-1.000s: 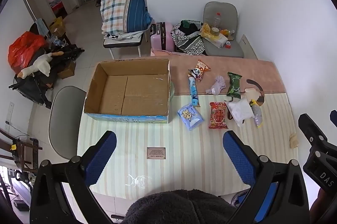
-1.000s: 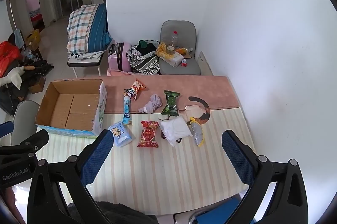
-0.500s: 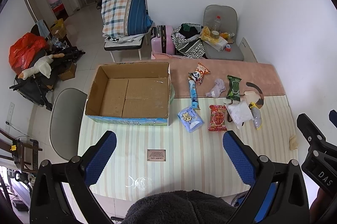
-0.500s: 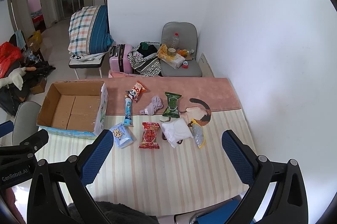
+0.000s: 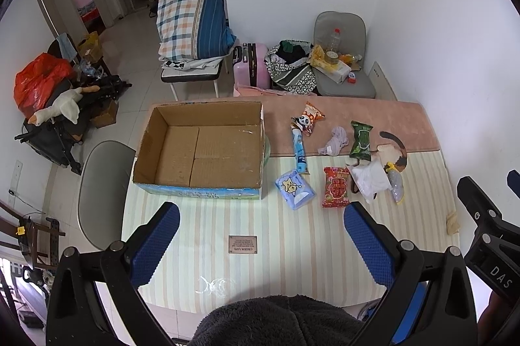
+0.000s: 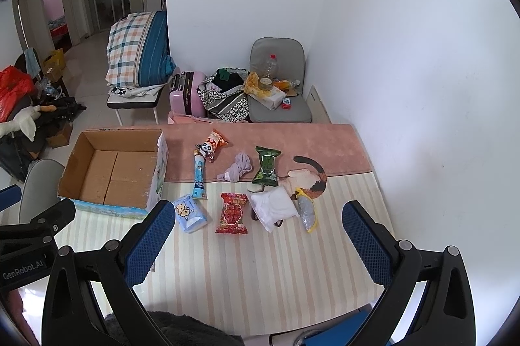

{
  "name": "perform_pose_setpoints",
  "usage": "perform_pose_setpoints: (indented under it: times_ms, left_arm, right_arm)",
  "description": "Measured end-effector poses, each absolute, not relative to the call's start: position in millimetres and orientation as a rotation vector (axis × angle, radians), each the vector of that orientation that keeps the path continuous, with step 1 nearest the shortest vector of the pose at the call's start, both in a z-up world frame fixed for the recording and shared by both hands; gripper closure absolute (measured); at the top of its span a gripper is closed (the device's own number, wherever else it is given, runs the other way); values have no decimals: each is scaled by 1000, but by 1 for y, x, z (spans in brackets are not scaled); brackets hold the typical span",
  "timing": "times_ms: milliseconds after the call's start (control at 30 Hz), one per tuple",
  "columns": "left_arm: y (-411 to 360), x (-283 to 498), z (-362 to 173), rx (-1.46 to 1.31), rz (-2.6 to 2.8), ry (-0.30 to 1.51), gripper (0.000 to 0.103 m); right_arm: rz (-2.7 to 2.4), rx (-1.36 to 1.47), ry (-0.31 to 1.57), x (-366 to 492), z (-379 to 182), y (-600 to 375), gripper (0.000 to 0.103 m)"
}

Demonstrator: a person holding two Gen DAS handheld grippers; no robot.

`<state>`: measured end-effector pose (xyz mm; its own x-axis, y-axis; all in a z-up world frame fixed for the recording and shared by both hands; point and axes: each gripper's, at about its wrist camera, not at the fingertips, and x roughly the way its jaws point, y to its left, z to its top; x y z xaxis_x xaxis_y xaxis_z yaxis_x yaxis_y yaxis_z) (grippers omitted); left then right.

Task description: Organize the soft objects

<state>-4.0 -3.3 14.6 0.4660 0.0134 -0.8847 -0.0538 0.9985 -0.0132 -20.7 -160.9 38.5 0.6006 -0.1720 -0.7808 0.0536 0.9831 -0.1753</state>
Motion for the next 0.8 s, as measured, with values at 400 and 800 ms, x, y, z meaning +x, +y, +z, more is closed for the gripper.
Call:
perform_pose_setpoints:
  times_ms: [400,800]
  left_arm:
    - [-4,2,21,-36,33,1081,0]
    - [-6,-4,20,-34,29,1064,0]
  right_arm:
    - [-138,-127,901,-20,45,-162,0]
    - [-143,-128,884,-23,51,-164,0]
